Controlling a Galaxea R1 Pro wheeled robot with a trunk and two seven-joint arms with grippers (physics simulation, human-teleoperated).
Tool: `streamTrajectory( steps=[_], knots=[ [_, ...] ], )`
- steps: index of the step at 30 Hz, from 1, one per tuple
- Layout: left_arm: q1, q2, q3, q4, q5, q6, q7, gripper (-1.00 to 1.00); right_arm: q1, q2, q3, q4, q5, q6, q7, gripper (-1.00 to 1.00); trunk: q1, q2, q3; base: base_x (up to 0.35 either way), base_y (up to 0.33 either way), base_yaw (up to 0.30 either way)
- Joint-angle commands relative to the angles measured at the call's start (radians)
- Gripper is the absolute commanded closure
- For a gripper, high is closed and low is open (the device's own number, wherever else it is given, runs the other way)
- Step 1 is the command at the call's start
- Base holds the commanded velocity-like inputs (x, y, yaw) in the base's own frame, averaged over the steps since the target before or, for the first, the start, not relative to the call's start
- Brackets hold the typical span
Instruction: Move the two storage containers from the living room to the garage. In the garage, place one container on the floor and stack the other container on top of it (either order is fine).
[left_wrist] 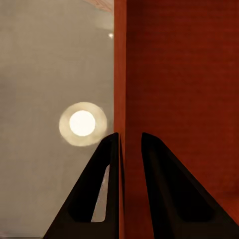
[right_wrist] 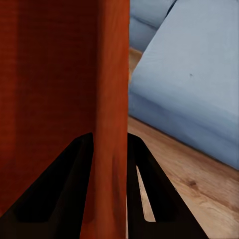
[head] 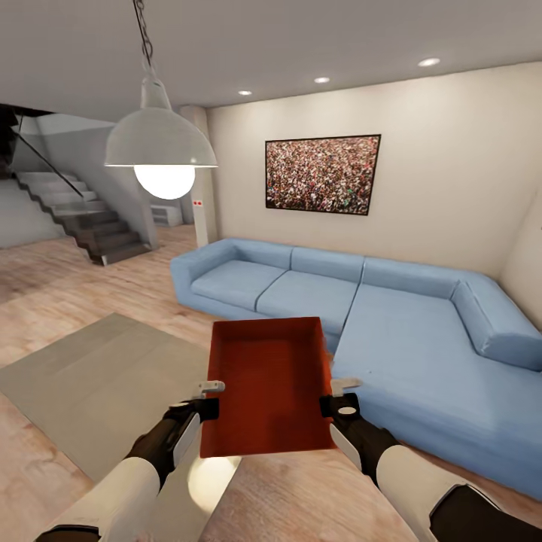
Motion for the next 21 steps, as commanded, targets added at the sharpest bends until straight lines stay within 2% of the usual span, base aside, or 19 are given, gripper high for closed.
streamTrajectory(
  steps=[1,21],
  knots=[
    [0.0,-0.001,-0.009,0.0,-0.004,0.006,0.012,1.0,-0.001,0.001,0.007,-0.019,0.001,0.007,-0.008,1.0,0.0,-0.001,-0.001,0.0,0.0,0.282],
    [0.0,-0.001,-0.008,0.0,-0.004,0.006,0.012,1.0,-0.001,0.001,0.007,-0.019,0.001,0.007,-0.008,1.0,0.0,-0.001,-0.001,0.0,0.0,0.282]
  ],
)
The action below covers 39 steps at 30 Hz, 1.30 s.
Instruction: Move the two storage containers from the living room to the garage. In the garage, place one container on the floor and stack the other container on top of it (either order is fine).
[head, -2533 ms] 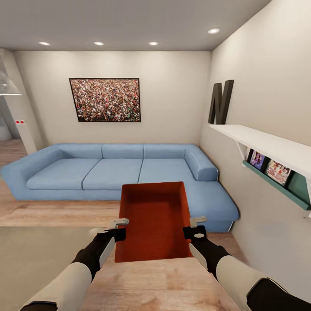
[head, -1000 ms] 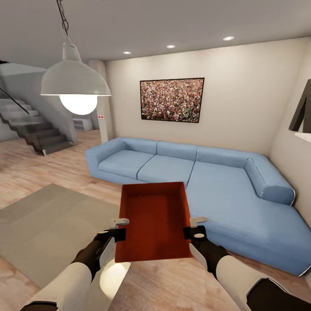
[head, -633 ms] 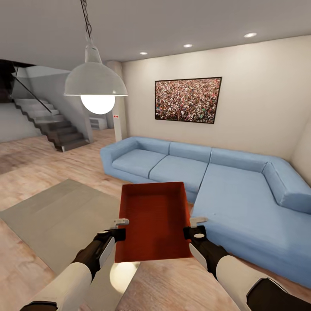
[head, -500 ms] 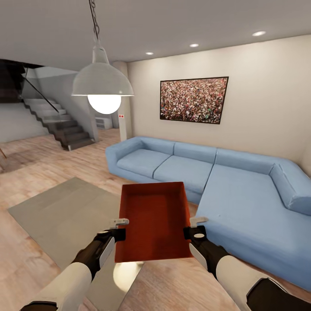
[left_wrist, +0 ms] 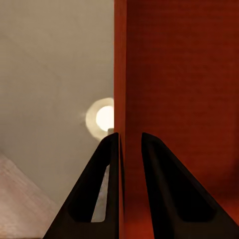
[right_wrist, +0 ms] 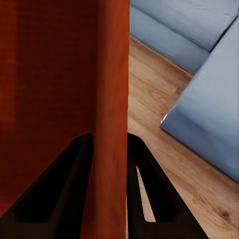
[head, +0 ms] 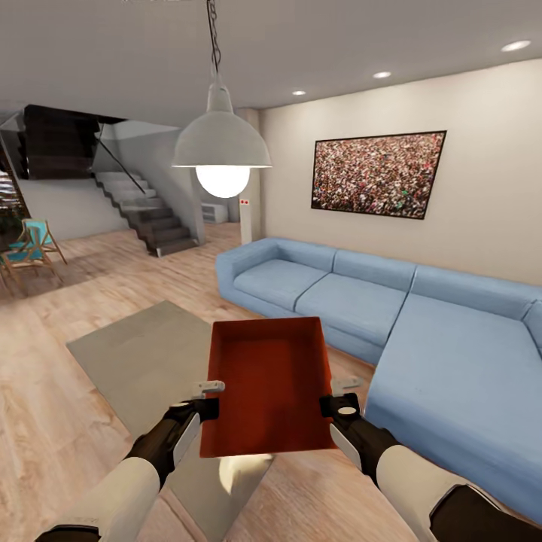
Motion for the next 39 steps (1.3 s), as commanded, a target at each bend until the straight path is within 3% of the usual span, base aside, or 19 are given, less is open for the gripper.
streamTrajectory(
  steps=[1,39],
  knots=[
    [0.0,-0.001,-0.009,0.0,-0.004,0.006,0.012,1.0,-0.001,0.001,0.007,-0.02,0.001,0.007,-0.008,1.0,0.0,-0.001,-0.001,0.0,0.0,0.282],
    [0.0,-0.001,-0.007,0.002,-0.003,0.006,0.009,1.0,-0.001,0.0,0.007,-0.02,0.001,0.007,-0.008,1.0,0.0,-0.001,-0.001,0.0,0.0,0.282]
  ],
)
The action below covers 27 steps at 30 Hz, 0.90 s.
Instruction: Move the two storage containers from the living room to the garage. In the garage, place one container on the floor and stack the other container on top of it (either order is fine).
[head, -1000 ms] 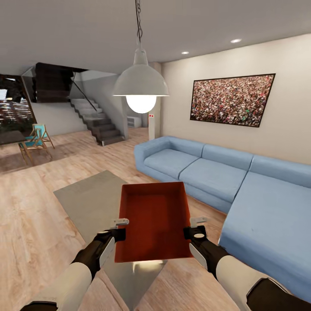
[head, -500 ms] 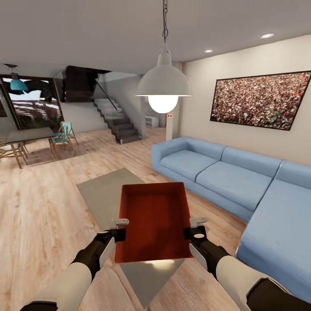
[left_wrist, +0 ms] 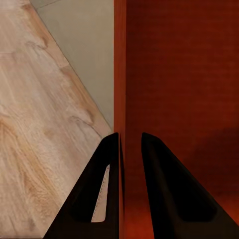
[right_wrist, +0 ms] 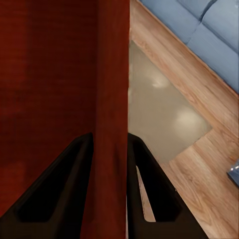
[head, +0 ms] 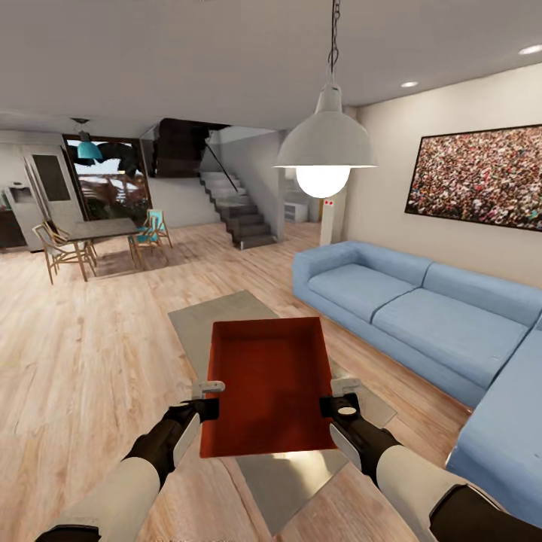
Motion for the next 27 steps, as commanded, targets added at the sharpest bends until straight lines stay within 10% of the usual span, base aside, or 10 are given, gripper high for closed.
streamTrajectory(
  steps=[1,27],
  knots=[
    [0.001,-0.001,-0.01,0.0,0.001,0.005,0.012,1.0,-0.001,0.0,0.006,-0.02,0.003,0.007,-0.008,1.0,0.0,-0.001,-0.001,0.0,0.0,0.282],
    [0.001,-0.001,-0.012,0.0,0.002,0.005,0.01,1.0,-0.001,-0.001,0.006,-0.02,0.003,0.007,-0.008,1.0,0.0,-0.001,-0.001,0.0,0.0,0.282]
  ],
)
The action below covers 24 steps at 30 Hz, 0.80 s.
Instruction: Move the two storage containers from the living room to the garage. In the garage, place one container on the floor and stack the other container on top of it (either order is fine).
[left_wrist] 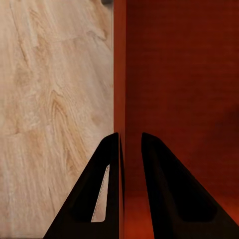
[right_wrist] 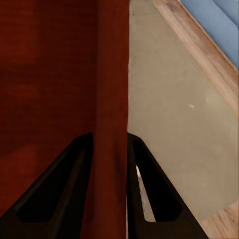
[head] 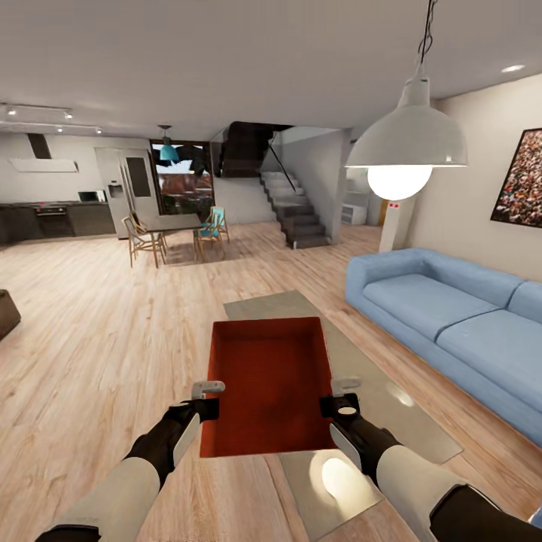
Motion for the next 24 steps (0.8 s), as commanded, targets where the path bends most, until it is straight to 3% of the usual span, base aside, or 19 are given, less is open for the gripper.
streamTrajectory(
  steps=[1,24],
  knots=[
    [0.001,-0.001,-0.013,0.001,0.004,0.005,0.012,1.0,-0.001,0.0,0.005,-0.019,0.005,0.007,-0.008,1.0,0.0,-0.001,-0.001,0.0,0.0,0.282],
    [0.001,-0.001,-0.013,0.001,0.004,0.005,0.006,1.0,-0.001,0.0,0.005,-0.019,0.005,0.007,-0.008,1.0,0.0,-0.001,-0.001,0.0,0.0,0.282]
  ],
)
